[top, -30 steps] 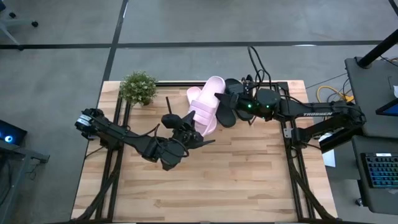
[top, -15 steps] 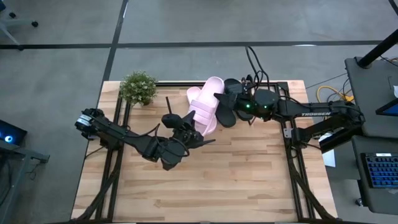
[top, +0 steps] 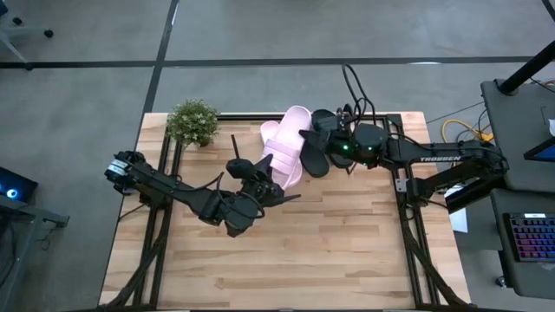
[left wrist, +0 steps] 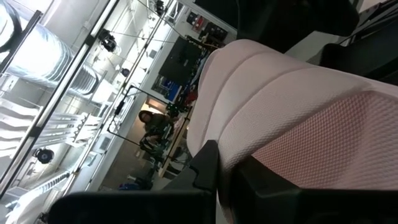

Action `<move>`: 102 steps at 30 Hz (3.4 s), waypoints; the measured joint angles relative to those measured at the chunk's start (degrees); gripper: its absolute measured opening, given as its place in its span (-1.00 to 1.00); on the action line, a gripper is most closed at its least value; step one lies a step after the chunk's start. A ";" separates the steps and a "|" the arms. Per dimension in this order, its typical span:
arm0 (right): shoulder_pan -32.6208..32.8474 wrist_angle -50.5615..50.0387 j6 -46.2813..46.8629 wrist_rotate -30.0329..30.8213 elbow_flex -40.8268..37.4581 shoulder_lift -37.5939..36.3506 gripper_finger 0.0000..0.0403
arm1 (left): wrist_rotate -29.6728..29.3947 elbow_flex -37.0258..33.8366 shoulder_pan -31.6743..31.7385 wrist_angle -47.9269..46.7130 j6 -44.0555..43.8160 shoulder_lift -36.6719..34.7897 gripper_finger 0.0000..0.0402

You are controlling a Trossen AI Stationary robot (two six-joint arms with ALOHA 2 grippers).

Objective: Pick and place slides into the shelf
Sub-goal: Put the pink slipper on the shelf

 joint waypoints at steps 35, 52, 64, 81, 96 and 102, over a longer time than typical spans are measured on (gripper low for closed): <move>-2.15 0.51 -3.32 0.07 1.77 -1.15 -0.76 | -1.96 -0.02 0.02 -0.70 2.64 -1.06 -0.17; -5.12 0.51 -7.87 -6.34 1.75 -5.57 -0.77 | -2.01 -0.31 -2.36 2.17 -1.59 -18.17 -0.17; -5.12 0.43 -8.22 -6.34 1.73 -5.62 -0.77 | 1.75 -0.31 -26.33 7.48 -0.84 -40.02 -0.17; -5.10 0.60 -8.39 -3.72 1.73 -5.62 -0.78 | 65.54 -0.59 -39.79 -12.25 -30.53 -45.11 -0.17; -5.10 0.65 -8.39 -2.78 1.73 -5.60 -0.78 | 74.07 -0.84 -25.09 -17.43 -44.29 -42.09 -0.17; -5.10 0.67 -8.92 -2.79 1.73 -5.57 -0.78 | 75.53 -2.20 -13.93 -12.89 -48.16 -35.23 -0.17</move>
